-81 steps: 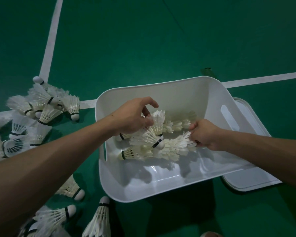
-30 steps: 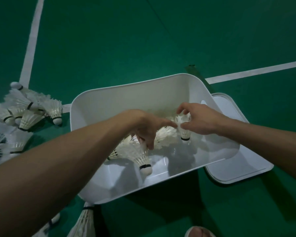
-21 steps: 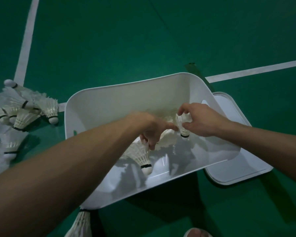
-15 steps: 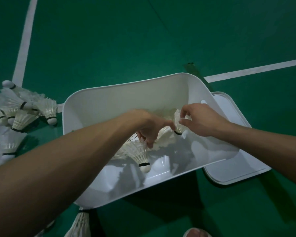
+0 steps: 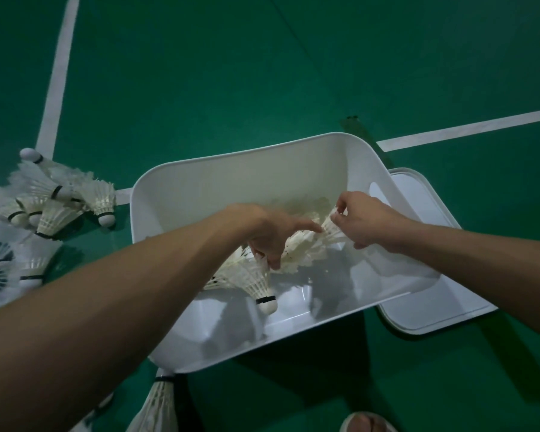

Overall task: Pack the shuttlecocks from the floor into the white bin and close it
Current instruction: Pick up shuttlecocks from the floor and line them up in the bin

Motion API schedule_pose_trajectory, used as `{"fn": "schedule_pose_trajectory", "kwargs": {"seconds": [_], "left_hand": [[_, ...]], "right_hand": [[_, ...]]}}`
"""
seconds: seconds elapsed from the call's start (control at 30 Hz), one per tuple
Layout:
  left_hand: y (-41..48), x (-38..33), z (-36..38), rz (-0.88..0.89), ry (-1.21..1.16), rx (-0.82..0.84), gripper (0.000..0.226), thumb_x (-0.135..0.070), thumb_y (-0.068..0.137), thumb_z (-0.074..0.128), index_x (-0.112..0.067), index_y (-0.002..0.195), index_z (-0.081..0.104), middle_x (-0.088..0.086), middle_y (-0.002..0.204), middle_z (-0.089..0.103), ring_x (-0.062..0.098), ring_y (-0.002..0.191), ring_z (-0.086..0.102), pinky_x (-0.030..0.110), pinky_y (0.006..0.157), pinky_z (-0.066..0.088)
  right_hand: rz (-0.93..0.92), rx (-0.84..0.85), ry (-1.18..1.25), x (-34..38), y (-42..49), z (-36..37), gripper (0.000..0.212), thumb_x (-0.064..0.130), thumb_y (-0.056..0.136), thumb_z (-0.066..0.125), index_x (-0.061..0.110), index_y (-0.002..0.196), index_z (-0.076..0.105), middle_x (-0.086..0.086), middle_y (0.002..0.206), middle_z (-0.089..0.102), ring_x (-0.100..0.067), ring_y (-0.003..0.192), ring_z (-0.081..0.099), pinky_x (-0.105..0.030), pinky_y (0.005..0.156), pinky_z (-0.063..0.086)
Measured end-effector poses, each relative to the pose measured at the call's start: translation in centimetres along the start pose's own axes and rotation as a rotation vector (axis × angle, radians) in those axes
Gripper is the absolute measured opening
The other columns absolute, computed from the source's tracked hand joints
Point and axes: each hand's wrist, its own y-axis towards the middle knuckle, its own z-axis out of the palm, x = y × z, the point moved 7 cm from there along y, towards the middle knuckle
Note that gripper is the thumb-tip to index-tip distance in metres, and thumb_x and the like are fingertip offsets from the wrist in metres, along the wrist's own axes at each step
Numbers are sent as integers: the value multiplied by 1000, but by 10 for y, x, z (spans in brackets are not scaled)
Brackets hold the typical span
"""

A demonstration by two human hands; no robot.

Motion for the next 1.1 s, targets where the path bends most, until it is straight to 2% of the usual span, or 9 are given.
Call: {"fn": "schedule_pose_trajectory", "kwargs": {"seconds": [0.23, 0.4, 0.47, 0.6, 0.7, 0.73, 0.83, 0.93, 1.1], "left_hand": [[-8, 6, 1, 12, -3, -18, 108, 0, 79, 71, -48, 147, 3, 12, 128, 52, 17, 81, 51, 38, 81, 56], [-21, 14, -7, 12, -112, -21, 83, -1, 81, 70, -35, 145, 29, -12, 87, 48, 18, 80, 63, 30, 71, 58], [-25, 24, -3, -6, -183, 31, 75, 1, 82, 69, -30, 142, 37, -6, 89, 53, 15, 73, 65, 23, 62, 57], [-22, 43, 19, -50, -157, 109, 74, 2, 81, 69, -33, 139, 39, 2, 94, 57, 16, 72, 63, 25, 62, 56], [-17, 48, 23, -28, -182, 83, 69, -1, 81, 70, -32, 136, 41, 8, 102, 67, 15, 71, 61, 26, 65, 55], [-18, 48, 22, -22, -197, 80, 67, -2, 81, 70, -31, 135, 42, 8, 102, 67, 14, 70, 61, 24, 63, 55], [-22, 47, 17, -8, -211, 66, 62, -3, 81, 71, -25, 133, 46, 8, 104, 68, 15, 71, 63, 18, 55, 52], [-30, 48, 5, 20, -275, -21, 54, -4, 79, 73, -21, 126, 53, 4, 101, 68, 10, 69, 62, 16, 51, 48], [-50, 51, -11, 53, -327, -168, 37, -1, 73, 77, -15, 103, 61, 4, 95, 67, 19, 82, 64, 28, 68, 57]], "right_hand": [[195, 203, 295, -8, -6, 32, 15, 18, 99, 43, 11, 89, 52, -9, 80, 48, -24, 61, 56, -40, 63, 59], [263, 290, 405, -14, 3, 48, 16, 8, 96, 41, 7, 95, 57, -16, 85, 55, -22, 56, 53, -44, 75, 57], [288, 322, 412, -19, 8, 51, 19, 0, 92, 43, 6, 101, 58, -19, 87, 56, -22, 51, 54, -45, 72, 57], [343, 328, 470, -24, 16, 57, 22, -3, 92, 41, 6, 104, 57, -18, 104, 57, -28, 78, 61, -41, 67, 60], [398, 300, 428, -21, 16, 55, 21, -3, 91, 38, 6, 84, 55, -16, 78, 57, -23, 46, 59, -31, 41, 53], [408, 303, 383, -20, 14, 55, 21, -1, 92, 36, 8, 84, 54, -15, 76, 55, -22, 43, 55, -26, 41, 48], [408, 293, 288, -19, 14, 50, 15, 12, 94, 39, 11, 95, 54, -11, 93, 54, -23, 64, 49, -28, 55, 41], [371, 254, 304, -18, 16, 40, 12, 14, 93, 45, 13, 83, 51, -7, 84, 49, -21, 66, 43, -27, 59, 37], [175, 73, 146, -6, 12, 13, 20, 12, 87, 54, 1, 104, 55, -15, 91, 59, -28, 72, 57, -30, 60, 45]]}}
